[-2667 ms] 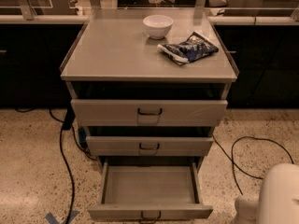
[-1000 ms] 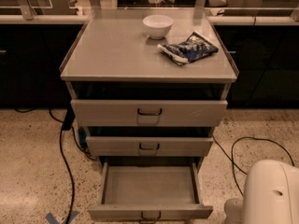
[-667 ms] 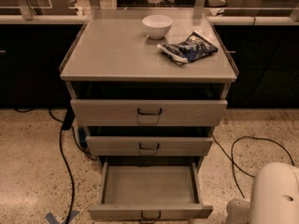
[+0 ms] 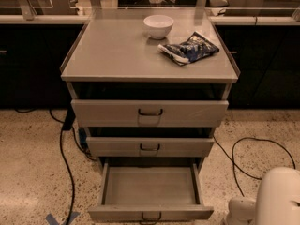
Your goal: Close bottom drawer
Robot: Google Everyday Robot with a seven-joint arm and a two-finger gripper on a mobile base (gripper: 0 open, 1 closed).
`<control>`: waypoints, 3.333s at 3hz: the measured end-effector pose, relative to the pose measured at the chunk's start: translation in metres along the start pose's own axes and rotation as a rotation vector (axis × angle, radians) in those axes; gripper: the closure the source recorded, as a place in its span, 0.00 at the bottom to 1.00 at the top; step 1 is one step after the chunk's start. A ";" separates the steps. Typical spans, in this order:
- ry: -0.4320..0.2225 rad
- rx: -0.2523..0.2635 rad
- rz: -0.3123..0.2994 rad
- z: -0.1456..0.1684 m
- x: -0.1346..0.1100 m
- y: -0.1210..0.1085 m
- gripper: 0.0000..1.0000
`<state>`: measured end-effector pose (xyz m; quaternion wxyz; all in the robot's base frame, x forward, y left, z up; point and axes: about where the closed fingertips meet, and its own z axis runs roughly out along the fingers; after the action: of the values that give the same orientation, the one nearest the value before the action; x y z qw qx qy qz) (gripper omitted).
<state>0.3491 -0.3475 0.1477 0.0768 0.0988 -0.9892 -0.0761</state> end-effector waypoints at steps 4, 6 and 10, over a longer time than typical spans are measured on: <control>-0.018 -0.087 0.120 -0.003 -0.068 -0.042 0.00; 0.012 -0.043 0.077 0.004 -0.058 -0.043 0.00; 0.065 -0.045 0.025 0.027 -0.056 -0.042 0.00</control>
Offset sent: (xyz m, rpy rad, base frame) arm 0.0534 -0.0207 0.0063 0.0629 -0.0168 -0.0750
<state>0.4066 -0.3724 0.1065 0.1122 0.0872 -0.9853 -0.0944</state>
